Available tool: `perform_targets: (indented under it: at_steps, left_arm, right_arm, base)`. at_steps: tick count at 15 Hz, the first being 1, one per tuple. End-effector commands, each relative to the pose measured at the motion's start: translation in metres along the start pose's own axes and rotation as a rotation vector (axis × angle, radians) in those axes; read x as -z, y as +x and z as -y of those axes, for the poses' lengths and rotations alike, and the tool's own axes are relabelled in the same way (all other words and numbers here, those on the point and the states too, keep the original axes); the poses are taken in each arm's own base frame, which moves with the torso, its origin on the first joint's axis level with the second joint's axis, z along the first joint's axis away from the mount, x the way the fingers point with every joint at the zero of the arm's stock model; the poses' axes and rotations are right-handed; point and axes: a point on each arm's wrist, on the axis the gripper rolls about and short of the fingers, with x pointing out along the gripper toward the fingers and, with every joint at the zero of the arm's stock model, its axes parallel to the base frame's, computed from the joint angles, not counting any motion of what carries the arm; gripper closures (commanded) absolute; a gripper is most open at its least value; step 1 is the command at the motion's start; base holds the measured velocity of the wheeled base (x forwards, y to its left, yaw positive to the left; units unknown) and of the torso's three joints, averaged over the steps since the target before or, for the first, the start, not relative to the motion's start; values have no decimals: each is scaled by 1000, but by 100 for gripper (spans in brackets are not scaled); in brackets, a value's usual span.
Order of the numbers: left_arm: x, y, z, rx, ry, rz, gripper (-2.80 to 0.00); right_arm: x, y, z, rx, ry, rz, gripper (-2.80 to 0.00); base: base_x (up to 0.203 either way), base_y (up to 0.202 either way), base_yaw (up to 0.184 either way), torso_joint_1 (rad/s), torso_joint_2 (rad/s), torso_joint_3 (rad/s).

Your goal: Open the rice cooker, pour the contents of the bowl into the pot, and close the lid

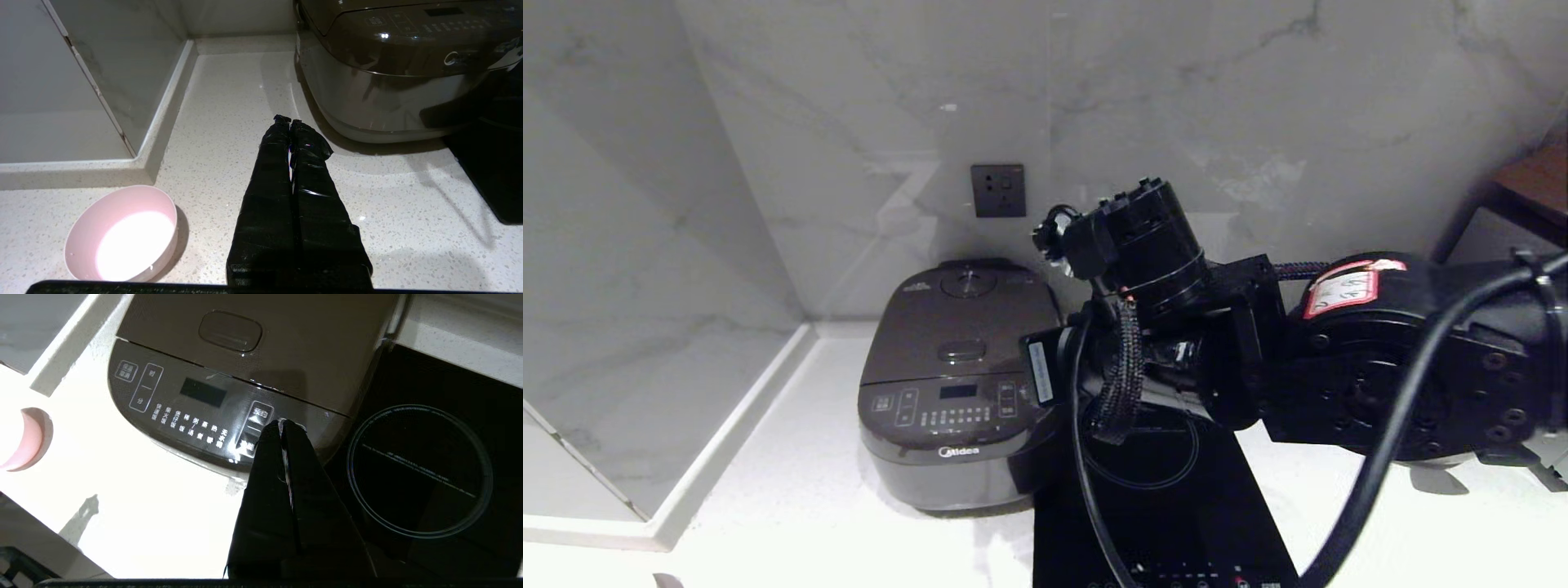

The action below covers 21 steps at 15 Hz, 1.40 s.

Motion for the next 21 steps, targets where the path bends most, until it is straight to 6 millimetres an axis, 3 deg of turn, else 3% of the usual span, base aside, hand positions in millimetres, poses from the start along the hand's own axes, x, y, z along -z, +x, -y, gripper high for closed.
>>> perform_targets:
  at_steps: [1,4,8,11,15,18,21]
  left_arm:
    - [0,0,0,1,0,0,0]
    - [0,0,0,-5,6,0,0]
    - [0,0,0,-5,3,-2,0]
    - [0,0,0,-5,22,0,0]
    - [0,0,0,-4,15,-1,0]
    - [0,0,0,-3,17,4,0]
    - [0,0,0,-5,17,3,0]
  right_arm:
    - [-10,-28,7,2,16,52,0]
    - [-20,-97,37,41,32,167,0]
    - [-1,-190,86,175,63,320,0]
    - [19,-247,123,399,48,437,0]
    - [54,-293,150,763,92,503,0]
    - [99,-319,148,991,115,528,0]
    - [129,-340,132,1145,96,586,0]
  base:
    - [0,0,0,0,0,0]
    - [0,0,0,0,0,0]
    - [0,0,0,0,0,0]
    - [0,0,0,0,0,0]
    - [0,0,0,0,0,0]
    - [0,0,0,0,0,0]
    - [0,0,0,0,0,0]
